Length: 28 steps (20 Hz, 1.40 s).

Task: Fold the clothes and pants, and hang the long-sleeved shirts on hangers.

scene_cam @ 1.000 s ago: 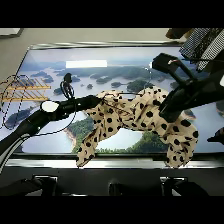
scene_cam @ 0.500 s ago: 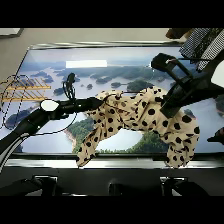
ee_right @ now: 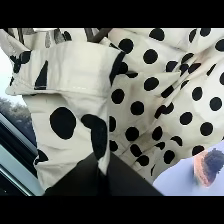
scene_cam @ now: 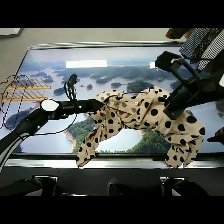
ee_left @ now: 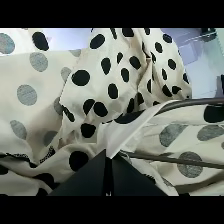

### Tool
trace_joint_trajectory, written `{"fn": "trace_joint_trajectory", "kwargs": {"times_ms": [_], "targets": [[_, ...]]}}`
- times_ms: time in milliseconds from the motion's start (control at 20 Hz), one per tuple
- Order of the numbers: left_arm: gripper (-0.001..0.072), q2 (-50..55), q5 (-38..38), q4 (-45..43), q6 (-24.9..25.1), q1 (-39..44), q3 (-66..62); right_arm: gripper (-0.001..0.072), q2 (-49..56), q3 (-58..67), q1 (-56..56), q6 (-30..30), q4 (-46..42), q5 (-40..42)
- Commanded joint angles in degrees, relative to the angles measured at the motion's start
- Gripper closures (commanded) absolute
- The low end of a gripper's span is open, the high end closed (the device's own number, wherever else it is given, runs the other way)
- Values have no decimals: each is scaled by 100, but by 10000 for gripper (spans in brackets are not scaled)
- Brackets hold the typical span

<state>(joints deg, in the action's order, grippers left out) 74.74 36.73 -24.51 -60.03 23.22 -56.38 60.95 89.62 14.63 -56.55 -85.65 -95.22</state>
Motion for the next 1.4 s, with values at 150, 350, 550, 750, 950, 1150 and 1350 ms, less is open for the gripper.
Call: {"fn": "trace_joint_trajectory", "kwargs": {"times_ms": [150, 350, 550, 750, 950, 1150, 1350], "targets": [[691, -9, 494, -15, -129, -33, -249, 698, 66, 0, 4, 201, -208, 317], [691, -9, 793, -9, -415, -282, -278, 698, 79, 0, 4, 476, -254, 417], [691, -9, 946, 4, -413, -400, -492, 698, 262, 0, 4, 498, -146, 457], [691, -7, 1025, 7, -455, -422, -800, 698, 437, 0, 70, 647, -48, 717], [691, -4, 1040, 7, -459, -439, -863, 698, 448, 0, 398, 647, -306, 1108], [691, -7, 1029, 31, -603, -481, -905, 698, 483, 0, 496, 671, -243, 1123], [691, -7, 887, 28, -577, -505, -1211, 698, 481, 0, 498, 839, -203, 920]]}}
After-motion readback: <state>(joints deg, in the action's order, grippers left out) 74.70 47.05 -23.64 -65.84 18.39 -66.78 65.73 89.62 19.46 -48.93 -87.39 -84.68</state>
